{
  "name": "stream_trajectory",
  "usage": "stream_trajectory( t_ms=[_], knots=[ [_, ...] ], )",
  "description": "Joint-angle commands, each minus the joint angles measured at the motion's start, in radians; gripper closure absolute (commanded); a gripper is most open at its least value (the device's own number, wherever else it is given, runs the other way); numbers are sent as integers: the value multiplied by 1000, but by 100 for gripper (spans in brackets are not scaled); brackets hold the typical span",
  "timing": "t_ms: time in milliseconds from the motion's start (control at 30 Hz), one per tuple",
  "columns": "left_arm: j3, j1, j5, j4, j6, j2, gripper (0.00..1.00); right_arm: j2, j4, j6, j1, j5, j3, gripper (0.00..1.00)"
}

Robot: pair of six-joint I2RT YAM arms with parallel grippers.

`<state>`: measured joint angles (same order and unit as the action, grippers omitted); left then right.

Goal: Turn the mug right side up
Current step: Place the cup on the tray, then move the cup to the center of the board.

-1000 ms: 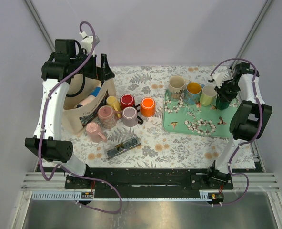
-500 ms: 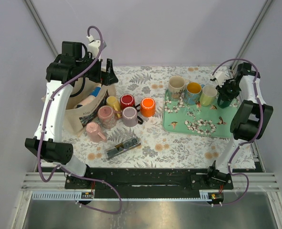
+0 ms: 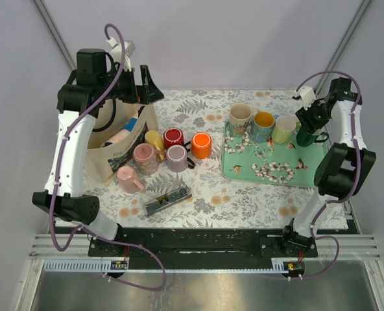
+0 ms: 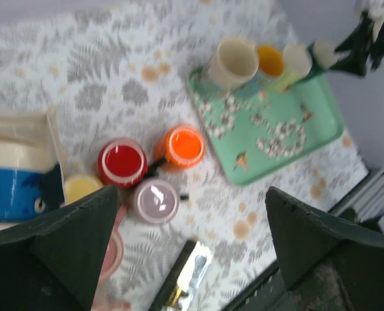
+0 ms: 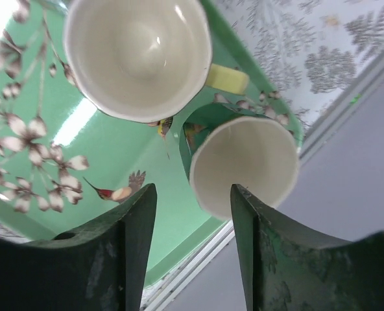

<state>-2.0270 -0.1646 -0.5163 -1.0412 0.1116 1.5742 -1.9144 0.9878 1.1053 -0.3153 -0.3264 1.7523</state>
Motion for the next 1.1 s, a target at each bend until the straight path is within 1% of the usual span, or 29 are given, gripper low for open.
stream_trajectory(
  t_ms=[0,33,67,100,133,167,200,233,267,333,400,433,500,533,567,667,733,833,967,1067],
  knots=[
    [49,60,-128,445,308,-130,1,181,40,-166,22,-76,59,41],
    [126,77,-145,604,406,-176,1,199,49,-185,36,-74,53,40],
    [198,98,-151,782,534,-215,1,218,63,-196,57,-65,44,40],
    [290,118,-146,951,659,-258,1,236,74,-206,77,-57,33,40],
    [362,135,-133,1154,780,-294,1,256,84,-217,106,-42,20,40],
    [435,149,-110,1335,872,-319,1,280,89,-228,137,-28,0,39],
    [482,164,-79,1447,954,-335,1,294,94,-243,165,-16,-14,40],
    [455,165,-35,1443,983,-332,1,308,100,-261,194,-13,-25,40],
    [435,187,-22,1455,1022,-326,1,316,103,-292,215,-13,-33,40],
    [426,227,19,1477,1147,-316,1,318,115,-369,255,-19,-39,40],
    [404,267,106,1398,1287,-303,1,299,124,-453,281,-25,-34,40],
    [390,293,142,1345,1385,-290,1,289,130,-491,292,-26,-25,40],
    [341,353,163,1208,1592,-252,1,258,140,-539,311,-26,-2,40],
    [315,376,153,1177,1676,-226,1,244,146,-541,346,-16,10,40],
    [288,387,147,1176,1707,-211,1,235,152,-539,358,-7,21,40],
    [237,408,139,1234,1721,-180,1,203,166,-542,383,6,50,40],
    [202,415,124,1222,1793,-157,1,181,170,-552,398,1,70,40],
    [165,416,118,1221,1817,-134,1,154,170,-552,409,-3,96,40],
    [123,399,130,1117,1858,-109,1,140,163,-567,412,-16,113,40],
    [103,396,127,1104,1835,-95,1,135,158,-573,415,-26,115,40]
  ],
)
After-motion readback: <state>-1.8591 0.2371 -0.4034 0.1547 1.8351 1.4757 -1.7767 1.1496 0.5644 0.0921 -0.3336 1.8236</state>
